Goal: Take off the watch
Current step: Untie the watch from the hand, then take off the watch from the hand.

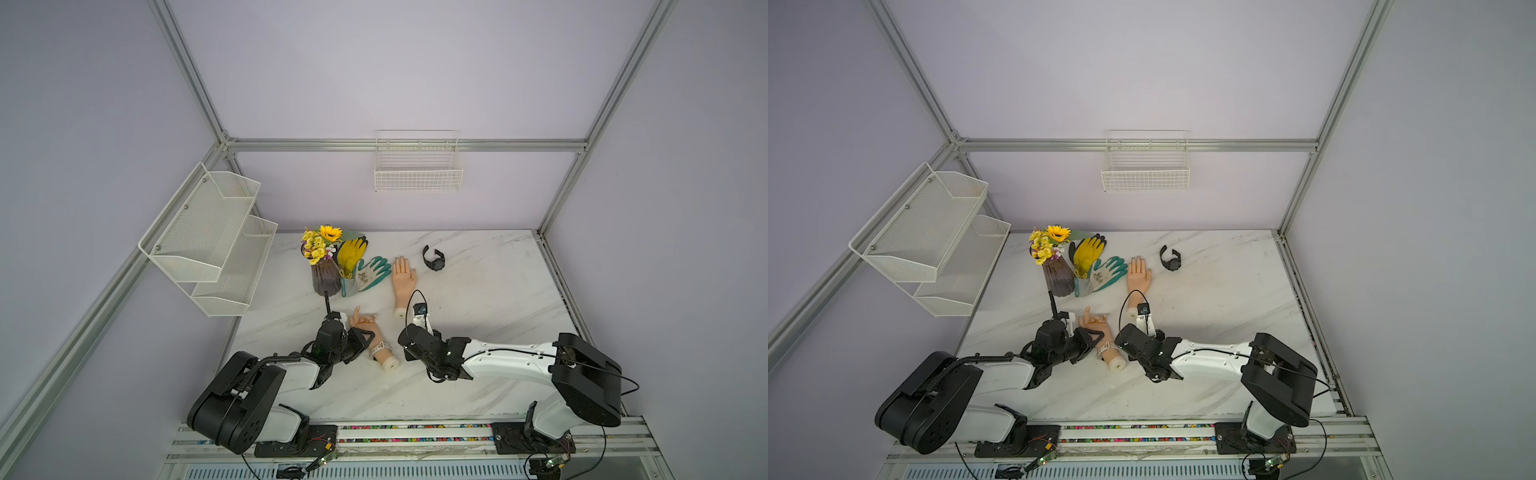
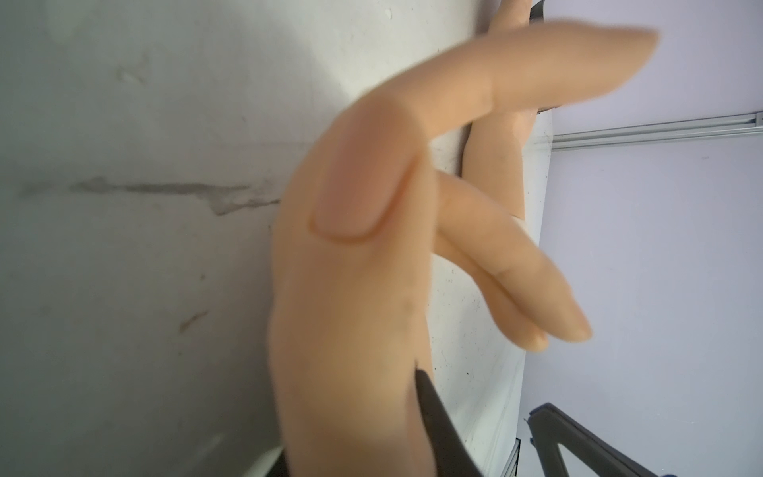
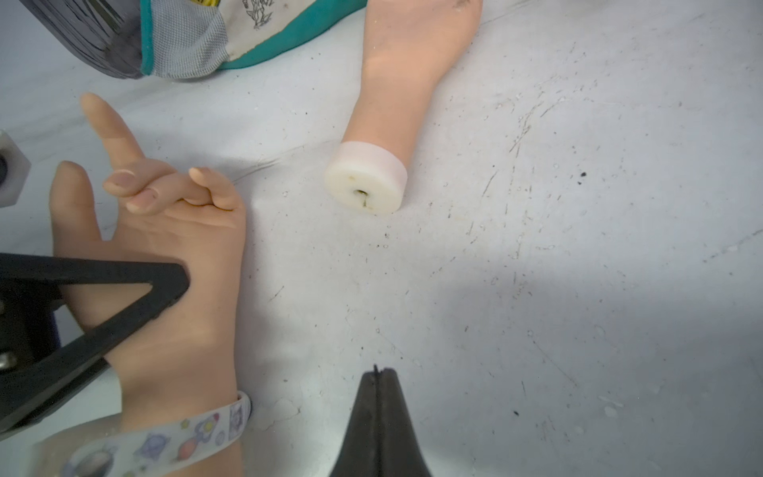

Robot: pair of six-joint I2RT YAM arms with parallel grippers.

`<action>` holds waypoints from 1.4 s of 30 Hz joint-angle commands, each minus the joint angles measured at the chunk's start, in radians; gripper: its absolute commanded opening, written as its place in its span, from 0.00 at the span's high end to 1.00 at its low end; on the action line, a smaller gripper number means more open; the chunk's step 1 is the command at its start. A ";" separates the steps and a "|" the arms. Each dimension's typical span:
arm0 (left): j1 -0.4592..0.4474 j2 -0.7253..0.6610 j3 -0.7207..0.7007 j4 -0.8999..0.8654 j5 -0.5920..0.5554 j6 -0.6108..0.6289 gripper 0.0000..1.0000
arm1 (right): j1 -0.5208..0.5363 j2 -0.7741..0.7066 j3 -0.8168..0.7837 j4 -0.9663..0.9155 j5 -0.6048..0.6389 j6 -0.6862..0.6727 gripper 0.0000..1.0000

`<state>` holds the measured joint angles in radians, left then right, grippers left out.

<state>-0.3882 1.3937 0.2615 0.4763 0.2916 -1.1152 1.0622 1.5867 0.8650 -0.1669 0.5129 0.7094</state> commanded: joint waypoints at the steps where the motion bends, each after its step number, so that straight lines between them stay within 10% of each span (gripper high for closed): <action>1: 0.015 0.033 -0.040 -0.177 -0.109 0.100 1.00 | -0.005 -0.023 -0.017 0.067 -0.056 -0.013 1.00; 7: 0.015 0.033 -0.039 -0.174 -0.102 0.107 1.00 | -0.004 -0.098 -0.044 0.212 -0.215 -0.076 0.99; 16: 0.015 0.030 -0.039 -0.167 -0.094 0.114 1.00 | -0.005 -0.161 -0.135 0.323 -0.442 -0.168 0.63; 29: 0.015 0.027 -0.044 -0.155 -0.086 0.121 1.00 | -0.004 0.024 -0.064 0.373 -0.371 -0.189 0.40; 34: 0.015 0.028 -0.044 -0.157 -0.089 0.121 1.00 | -0.004 0.107 -0.019 0.355 -0.246 -0.147 0.47; 42: 0.015 0.030 -0.030 -0.207 -0.115 0.113 1.00 | -0.005 0.117 -0.055 0.323 -0.143 -0.051 0.98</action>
<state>-0.3862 1.3937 0.2619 0.4770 0.2962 -1.1023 1.0603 1.7153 0.8291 0.1635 0.2943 0.6155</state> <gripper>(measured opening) 0.271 0.054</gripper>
